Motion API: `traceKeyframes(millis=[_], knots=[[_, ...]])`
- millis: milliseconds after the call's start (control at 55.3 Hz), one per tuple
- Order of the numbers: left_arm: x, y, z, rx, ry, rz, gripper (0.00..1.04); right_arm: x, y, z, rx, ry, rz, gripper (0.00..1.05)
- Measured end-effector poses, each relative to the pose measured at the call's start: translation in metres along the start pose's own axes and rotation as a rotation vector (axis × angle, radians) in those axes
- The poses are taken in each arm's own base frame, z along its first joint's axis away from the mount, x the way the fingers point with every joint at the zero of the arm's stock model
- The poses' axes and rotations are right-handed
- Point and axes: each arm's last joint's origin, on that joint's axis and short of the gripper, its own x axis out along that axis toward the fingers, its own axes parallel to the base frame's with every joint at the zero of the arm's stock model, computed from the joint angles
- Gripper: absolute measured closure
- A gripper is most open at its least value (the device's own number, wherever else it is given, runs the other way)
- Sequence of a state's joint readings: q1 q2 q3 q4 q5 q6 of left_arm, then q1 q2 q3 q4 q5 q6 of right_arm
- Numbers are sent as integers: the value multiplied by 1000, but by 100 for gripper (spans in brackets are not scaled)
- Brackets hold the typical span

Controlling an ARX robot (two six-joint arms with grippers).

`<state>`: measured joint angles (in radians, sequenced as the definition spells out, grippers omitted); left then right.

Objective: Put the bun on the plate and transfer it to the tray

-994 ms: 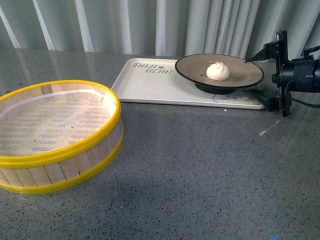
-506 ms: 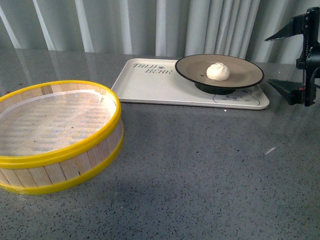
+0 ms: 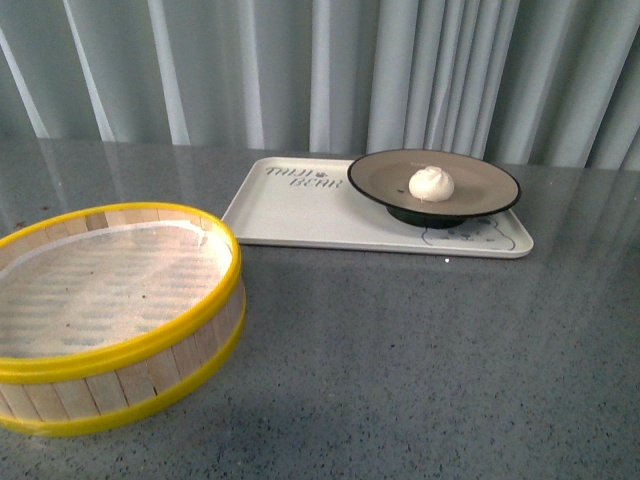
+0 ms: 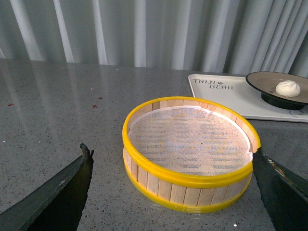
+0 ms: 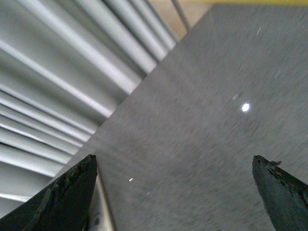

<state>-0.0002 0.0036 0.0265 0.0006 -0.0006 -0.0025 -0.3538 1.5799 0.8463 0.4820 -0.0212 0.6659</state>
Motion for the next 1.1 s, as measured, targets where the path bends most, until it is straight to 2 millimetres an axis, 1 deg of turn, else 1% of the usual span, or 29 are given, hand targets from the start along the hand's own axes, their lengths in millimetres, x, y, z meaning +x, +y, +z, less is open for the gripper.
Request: traceKeyframes(millis=[72, 90, 145, 163, 289, 380, 452, 542, 578, 633, 651, 705, 723, 795, 813, 850, 976, 1030, 1048, 1067, 1085, 1103], knots=[[0, 0, 0, 0, 0, 0, 7, -21, -4, 13, -131, -82, -3, 8], [0, 0, 0, 0, 0, 0, 7, -25, -5, 14, -140, -97, -5, 8], [0, 0, 0, 0, 0, 0, 7, -44, -6, 21, -252, -165, 11, 8], [0, 0, 0, 0, 0, 0, 7, -47, -6, 21, -278, -175, 14, 8], [0, 0, 0, 0, 0, 0, 7, -86, -7, 24, -500, -310, 69, 8], [0, 0, 0, 0, 0, 0, 7, -111, -12, 17, -697, -389, 101, 8], [0, 0, 0, 0, 0, 0, 7, -126, -22, 5, -823, -385, 106, 8], [0, 0, 0, 0, 0, 0, 7, -139, -36, -11, -914, -340, 130, 8], [0, 0, 0, 0, 0, 0, 7, -142, -38, -13, -907, -304, 178, 11], [0, 0, 0, 0, 0, 0, 7, -148, -39, -22, -834, -200, 301, 22], [0, 0, 0, 0, 0, 0, 7, -150, -39, -24, -822, -188, 316, 24], [0, 0, 0, 0, 0, 0, 7, -157, -38, -40, -772, -149, 364, 34], [0, 0, 0, 0, 0, 0, 7, -158, -38, -42, -763, -146, 368, 36], [0, 0, 0, 0, 0, 0, 7, -165, -37, -59, -735, -134, 384, 50], [0, 0, 0, 0, 0, 1, 7, -165, -37, -60, -734, -132, 384, 52], [0, 0, 0, 0, 0, 1, 7, -168, -37, -66, -724, -125, 385, 59], [0, 0, 0, 0, 0, 0, 7, -176, -36, -78, -715, -122, 383, 79], [0, 0, 0, 0, 0, 0, 7, -180, -35, -83, -713, -124, 382, 90], [0, 0, 0, 0, 0, 0, 7, -181, -35, -85, -712, -124, 384, 95], [0, 0, 0, 0, 0, 0, 7, -182, -35, -85, -712, -124, 385, 97], [0, 0, 0, 0, 0, 0, 7, -184, -35, -87, -713, -124, 387, 102], [0, 0, 0, 0, 0, 0, 7, -185, -34, -89, -714, -125, 389, 103]])
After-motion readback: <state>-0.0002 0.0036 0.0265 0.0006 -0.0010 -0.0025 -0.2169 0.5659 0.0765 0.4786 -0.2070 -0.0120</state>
